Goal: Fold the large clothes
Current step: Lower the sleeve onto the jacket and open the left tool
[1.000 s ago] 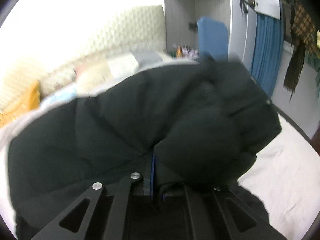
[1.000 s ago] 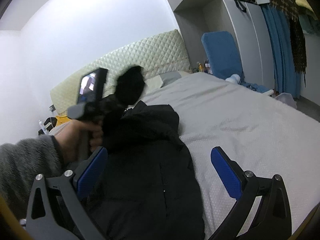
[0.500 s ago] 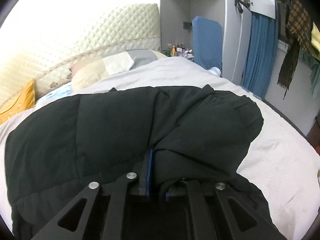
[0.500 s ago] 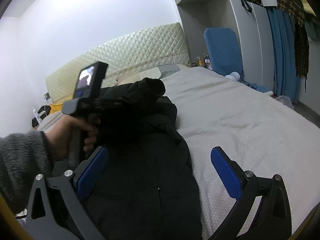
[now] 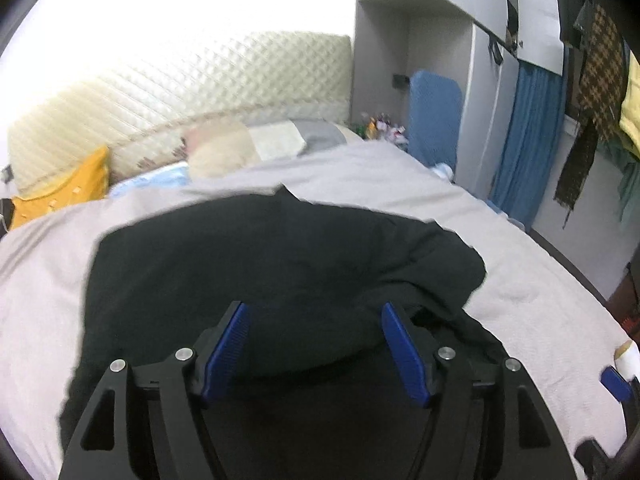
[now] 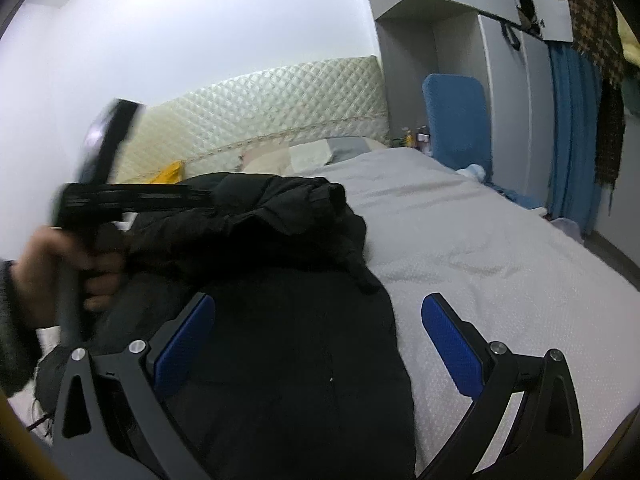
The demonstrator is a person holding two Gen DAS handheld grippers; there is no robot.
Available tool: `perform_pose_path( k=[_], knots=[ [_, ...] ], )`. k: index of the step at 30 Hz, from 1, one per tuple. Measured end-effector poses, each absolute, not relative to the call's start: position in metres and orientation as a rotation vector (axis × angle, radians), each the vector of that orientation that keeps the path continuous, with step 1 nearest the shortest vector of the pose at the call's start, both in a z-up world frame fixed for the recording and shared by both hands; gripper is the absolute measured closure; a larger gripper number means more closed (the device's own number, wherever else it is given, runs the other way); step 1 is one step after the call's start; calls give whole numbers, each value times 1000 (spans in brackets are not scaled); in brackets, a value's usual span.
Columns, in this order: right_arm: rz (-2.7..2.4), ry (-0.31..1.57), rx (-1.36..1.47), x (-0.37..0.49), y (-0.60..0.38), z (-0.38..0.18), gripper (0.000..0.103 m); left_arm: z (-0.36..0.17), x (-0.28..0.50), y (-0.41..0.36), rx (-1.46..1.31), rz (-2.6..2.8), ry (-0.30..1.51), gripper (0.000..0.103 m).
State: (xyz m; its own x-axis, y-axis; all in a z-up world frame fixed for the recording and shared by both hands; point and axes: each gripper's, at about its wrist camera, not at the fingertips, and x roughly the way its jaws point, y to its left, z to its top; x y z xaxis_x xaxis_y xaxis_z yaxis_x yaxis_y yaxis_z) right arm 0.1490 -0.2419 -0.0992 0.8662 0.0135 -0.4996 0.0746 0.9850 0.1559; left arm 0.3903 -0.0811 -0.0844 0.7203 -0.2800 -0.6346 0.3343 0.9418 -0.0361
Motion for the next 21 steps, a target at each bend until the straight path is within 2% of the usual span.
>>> perform_pose_path(
  k=[2,10,12,14,21],
  knots=[
    [7,547,175,174,-236,-91,0,-76,392,-66,75,-325,662,34],
    [54,450,135,276,-219,-54,1,-73,436,-18,24,-235,664,34],
    [95,477,147,309,-215,-63,6,-86,455,-12,33,-212,683,34],
    [113,539,147,341,-208,-80,18,-103,473,-7,45,-195,708,34],
    [97,626,43,407,-181,-152,19,-148,511,4,73,-233,679,29]
  ],
)
